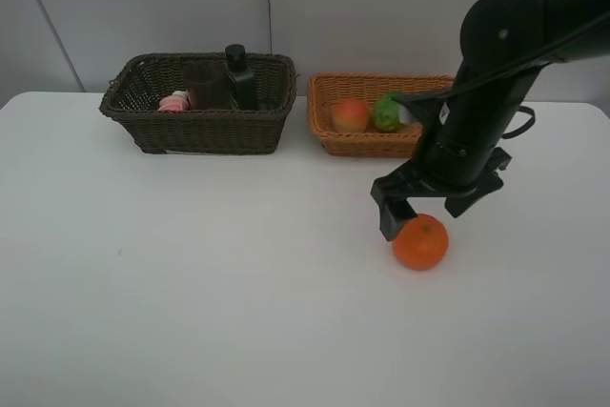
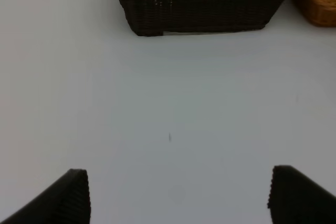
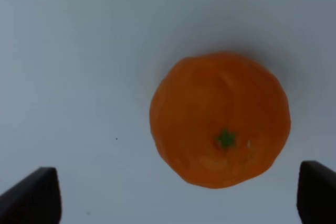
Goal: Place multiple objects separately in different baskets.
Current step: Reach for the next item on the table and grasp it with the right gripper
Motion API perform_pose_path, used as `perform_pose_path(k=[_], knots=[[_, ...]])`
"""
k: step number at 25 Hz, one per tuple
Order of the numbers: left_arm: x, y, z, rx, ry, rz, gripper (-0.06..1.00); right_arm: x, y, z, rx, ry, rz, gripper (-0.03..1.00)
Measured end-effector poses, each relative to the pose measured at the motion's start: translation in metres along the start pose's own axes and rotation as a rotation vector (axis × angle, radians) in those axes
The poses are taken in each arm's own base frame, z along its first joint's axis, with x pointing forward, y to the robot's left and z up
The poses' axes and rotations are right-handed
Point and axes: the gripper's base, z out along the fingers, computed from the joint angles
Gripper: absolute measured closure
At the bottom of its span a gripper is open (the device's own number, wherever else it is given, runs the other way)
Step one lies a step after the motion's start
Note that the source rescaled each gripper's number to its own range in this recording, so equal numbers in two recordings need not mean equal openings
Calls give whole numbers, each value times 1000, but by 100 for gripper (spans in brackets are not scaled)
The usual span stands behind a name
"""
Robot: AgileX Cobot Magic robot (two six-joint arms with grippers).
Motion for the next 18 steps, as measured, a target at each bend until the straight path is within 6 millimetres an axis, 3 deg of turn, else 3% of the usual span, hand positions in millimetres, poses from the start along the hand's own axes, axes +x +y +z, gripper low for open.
perform_pose_path(k=[10, 18], knots=[[0, 0, 0, 0, 0, 0, 5, -6, -2, 27, 46, 49, -30, -3], [0, 0, 0, 0, 0, 0, 5, -9, -4, 30, 66, 23, -32, -3]])
